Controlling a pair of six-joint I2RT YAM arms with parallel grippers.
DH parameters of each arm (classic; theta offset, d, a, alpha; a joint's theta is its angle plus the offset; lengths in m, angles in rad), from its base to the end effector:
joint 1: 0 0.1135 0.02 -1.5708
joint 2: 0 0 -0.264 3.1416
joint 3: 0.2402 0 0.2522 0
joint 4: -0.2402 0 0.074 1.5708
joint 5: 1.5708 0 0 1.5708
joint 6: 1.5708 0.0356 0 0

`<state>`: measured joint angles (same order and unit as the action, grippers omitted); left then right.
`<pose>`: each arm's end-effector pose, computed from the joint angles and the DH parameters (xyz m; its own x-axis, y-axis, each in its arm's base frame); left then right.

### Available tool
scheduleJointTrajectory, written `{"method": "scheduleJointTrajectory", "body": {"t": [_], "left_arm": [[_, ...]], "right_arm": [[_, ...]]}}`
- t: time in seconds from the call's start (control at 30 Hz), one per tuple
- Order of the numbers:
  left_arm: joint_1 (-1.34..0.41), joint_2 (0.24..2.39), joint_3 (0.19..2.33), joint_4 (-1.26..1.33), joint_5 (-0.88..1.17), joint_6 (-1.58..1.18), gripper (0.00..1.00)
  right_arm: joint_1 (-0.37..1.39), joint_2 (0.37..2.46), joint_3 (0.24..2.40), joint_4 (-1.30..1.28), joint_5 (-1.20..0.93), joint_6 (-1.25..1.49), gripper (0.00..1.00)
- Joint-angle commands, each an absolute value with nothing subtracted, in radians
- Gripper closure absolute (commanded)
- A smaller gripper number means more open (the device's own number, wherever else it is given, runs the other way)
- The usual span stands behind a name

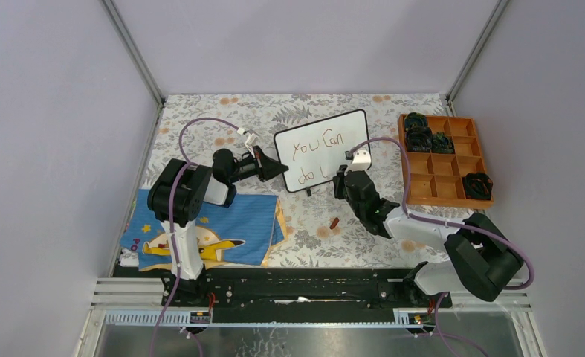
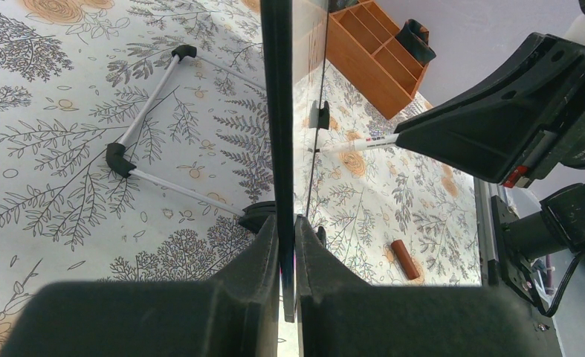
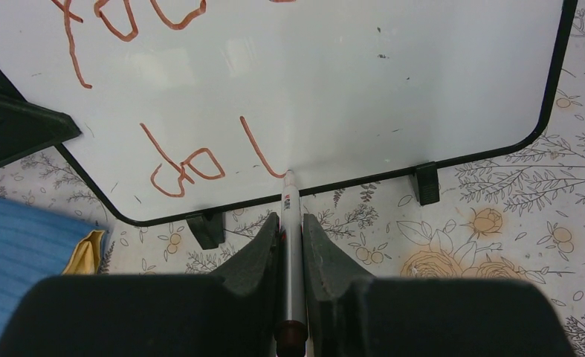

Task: Write a sentence on the whiteboard

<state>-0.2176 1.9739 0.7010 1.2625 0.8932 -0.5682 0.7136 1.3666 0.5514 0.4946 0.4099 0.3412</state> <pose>0.3349 -0.1025 0.1388 -0.4907 -0.2370 -0.8385 0.7498 0.3754 -0.5449 0.2205 0.1721 0.2013 -0.3297 0.1205 -0.9364 -0.2165 0.9557 0.1992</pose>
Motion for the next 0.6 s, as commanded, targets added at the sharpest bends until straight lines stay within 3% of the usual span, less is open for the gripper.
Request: {"method": "scheduleJointTrajectory", "body": {"t": [0.0,0.57], "left_arm": [[-0.239,1.99,0.693,1.146,0.892,-0.497,1.0],[-0.239,1.991,0.695,1.145,0.892,-0.495,1.0]], "right_arm": [[0.718,1.306,0.571,0.504,0.453,0.338,1.0],[0.724,1.302,0.581,0.585,0.272,0.308,1.0]]}}
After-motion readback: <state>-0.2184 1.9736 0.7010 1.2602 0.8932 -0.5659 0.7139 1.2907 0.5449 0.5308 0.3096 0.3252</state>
